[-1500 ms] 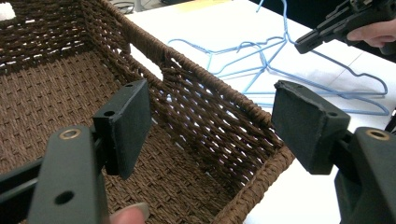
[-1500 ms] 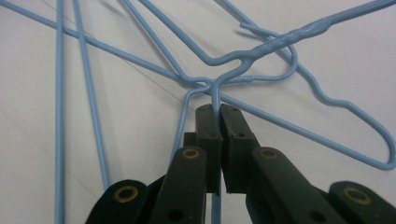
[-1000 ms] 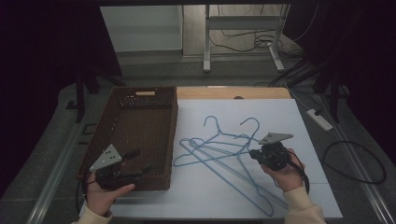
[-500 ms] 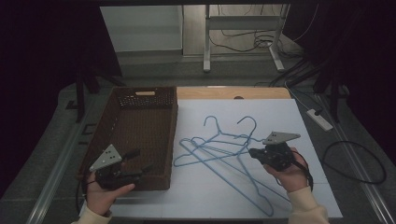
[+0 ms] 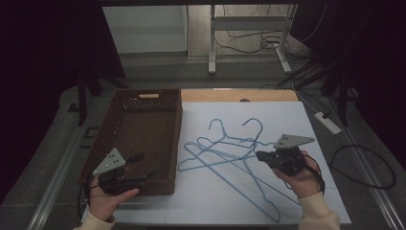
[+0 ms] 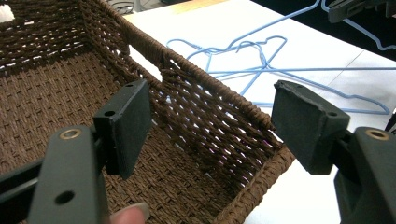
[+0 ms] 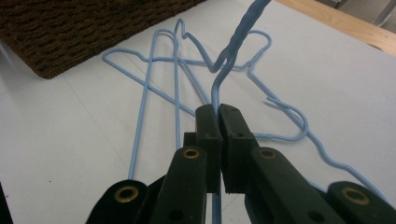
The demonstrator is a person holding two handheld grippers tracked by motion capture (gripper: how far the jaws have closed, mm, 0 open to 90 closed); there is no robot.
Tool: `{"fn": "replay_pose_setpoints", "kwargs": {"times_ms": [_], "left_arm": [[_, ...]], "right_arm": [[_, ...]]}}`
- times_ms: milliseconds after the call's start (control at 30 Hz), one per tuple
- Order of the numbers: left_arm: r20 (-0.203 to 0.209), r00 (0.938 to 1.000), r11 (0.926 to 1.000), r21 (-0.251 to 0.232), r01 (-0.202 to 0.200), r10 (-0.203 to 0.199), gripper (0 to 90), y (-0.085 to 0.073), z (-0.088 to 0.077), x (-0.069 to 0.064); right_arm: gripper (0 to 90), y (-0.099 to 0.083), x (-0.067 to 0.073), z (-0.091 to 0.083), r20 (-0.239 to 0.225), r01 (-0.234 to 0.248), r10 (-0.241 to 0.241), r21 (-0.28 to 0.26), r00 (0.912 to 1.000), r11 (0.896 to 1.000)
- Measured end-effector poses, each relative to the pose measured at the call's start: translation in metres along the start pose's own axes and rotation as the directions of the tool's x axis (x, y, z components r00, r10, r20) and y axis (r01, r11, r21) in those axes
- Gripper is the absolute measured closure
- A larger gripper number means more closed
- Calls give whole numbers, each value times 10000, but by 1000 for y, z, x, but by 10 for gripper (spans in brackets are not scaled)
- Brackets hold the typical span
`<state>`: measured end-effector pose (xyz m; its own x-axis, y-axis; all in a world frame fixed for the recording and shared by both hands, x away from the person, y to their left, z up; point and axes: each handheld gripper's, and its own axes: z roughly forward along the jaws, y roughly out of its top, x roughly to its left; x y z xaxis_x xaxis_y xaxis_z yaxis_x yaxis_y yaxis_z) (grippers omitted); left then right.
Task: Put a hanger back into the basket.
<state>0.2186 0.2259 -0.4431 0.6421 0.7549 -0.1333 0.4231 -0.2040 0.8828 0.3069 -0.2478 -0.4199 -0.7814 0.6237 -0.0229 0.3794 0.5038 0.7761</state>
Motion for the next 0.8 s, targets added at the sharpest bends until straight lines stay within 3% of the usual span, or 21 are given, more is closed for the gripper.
{"fn": "replay_pose_setpoints", "kwargs": {"times_ms": [800], "left_arm": [[18,10000,10000,25,-69,69,285,2,2,-1]], "right_arm": [[879,6,1,-14,-334,31,-52,-649,9994,9979]]}}
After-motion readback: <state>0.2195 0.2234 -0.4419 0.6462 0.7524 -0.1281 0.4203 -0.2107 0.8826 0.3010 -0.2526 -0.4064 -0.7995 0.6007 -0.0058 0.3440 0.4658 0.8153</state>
